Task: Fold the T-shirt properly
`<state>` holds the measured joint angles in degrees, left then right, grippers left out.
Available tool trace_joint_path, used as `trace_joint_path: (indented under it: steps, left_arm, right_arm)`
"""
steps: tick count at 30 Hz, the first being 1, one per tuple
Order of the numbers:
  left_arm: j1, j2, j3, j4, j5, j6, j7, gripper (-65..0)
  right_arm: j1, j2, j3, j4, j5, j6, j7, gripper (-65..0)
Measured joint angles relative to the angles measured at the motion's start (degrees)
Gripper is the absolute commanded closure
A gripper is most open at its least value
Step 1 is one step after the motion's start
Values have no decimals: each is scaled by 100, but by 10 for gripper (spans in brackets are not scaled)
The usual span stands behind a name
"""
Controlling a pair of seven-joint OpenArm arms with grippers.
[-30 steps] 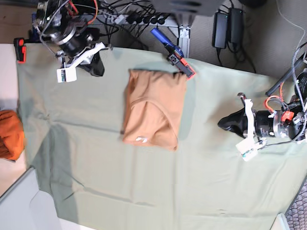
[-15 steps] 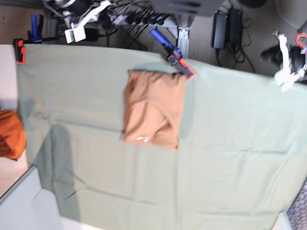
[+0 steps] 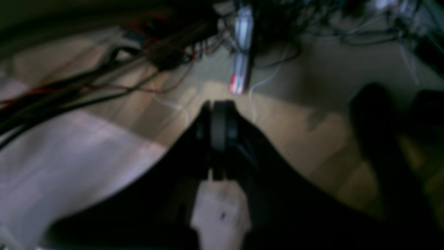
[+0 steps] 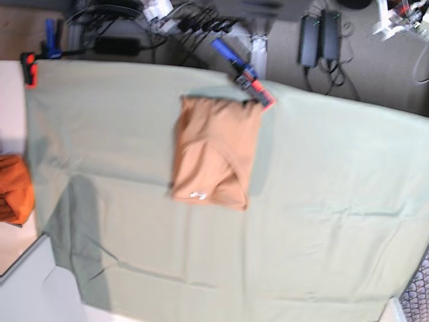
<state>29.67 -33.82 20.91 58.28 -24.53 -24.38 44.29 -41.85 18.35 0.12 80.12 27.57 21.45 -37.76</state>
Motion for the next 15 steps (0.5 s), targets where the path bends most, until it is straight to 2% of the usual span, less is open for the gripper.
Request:
trace_joint_path:
  steps: [2,7,12,15]
  left_arm:
    - [-485,208,564,-981,55,249,50,0]
    - [-1725,1025,1384,-2669,-48,293,-599,0]
    - [-2627,1731,1515,-3445,-50,297,-693,0]
    - [-2983,1996,1497,-3790,-20,584,-669,0]
  right_arm:
    - [385,-33,-120,-809,-52,-4,-125,0]
    - [1316,-74,-111,-2693,-367,-20,-74,0]
    - [2037,-94,-105,-3827,-529,-26,-107,0]
    - [2367,-105,-111,-3998,-673,-42,-149,0]
